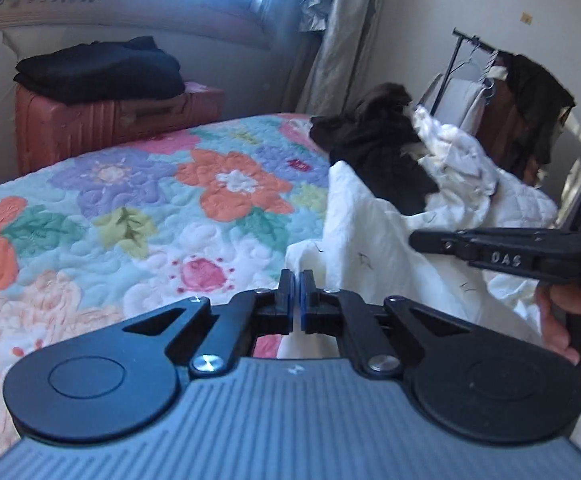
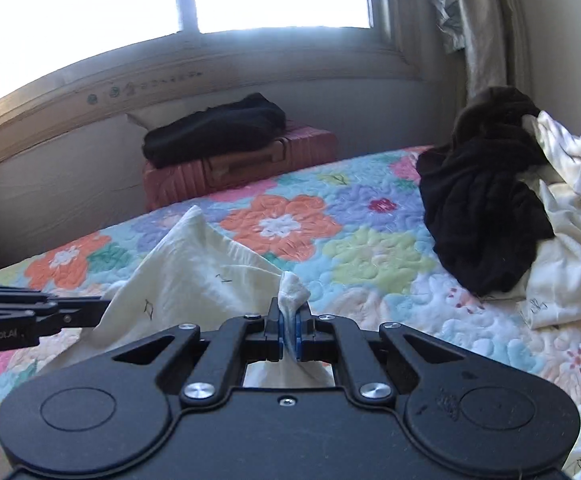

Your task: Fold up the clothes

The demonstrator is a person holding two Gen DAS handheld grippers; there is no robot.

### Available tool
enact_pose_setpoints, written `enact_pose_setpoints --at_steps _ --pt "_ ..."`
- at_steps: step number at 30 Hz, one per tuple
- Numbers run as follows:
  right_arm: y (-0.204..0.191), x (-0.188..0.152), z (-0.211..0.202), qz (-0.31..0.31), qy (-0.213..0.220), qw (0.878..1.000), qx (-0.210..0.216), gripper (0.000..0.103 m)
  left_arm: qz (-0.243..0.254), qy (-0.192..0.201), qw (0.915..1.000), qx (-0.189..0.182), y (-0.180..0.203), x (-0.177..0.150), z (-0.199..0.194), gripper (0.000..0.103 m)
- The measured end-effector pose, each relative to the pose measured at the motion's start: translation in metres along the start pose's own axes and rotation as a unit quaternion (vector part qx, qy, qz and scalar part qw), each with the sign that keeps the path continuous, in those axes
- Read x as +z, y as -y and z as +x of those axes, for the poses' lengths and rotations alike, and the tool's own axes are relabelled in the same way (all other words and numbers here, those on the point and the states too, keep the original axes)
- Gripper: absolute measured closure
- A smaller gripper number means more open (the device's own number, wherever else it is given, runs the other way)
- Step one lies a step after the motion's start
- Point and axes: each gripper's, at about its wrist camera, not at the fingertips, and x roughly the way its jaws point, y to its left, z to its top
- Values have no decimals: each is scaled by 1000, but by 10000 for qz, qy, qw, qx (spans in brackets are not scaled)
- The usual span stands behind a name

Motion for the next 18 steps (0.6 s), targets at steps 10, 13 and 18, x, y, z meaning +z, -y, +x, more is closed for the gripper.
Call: enact_pose_setpoints --at_steps 10,13,18 --pt "-31 -33 -66 1280 -341 9908 -290 57 -928 -726 9908 -658 -39 -4 -4 59" --pt "-61 -60 -95 1296 -485 9904 -53 55 -1078 -961 9866 -755 -46 -10 -13 52" --pt "-111 -106 -134 1225 -829 9887 226 52 -1247 -1468 9763 -991 -55 -28 -31 44"
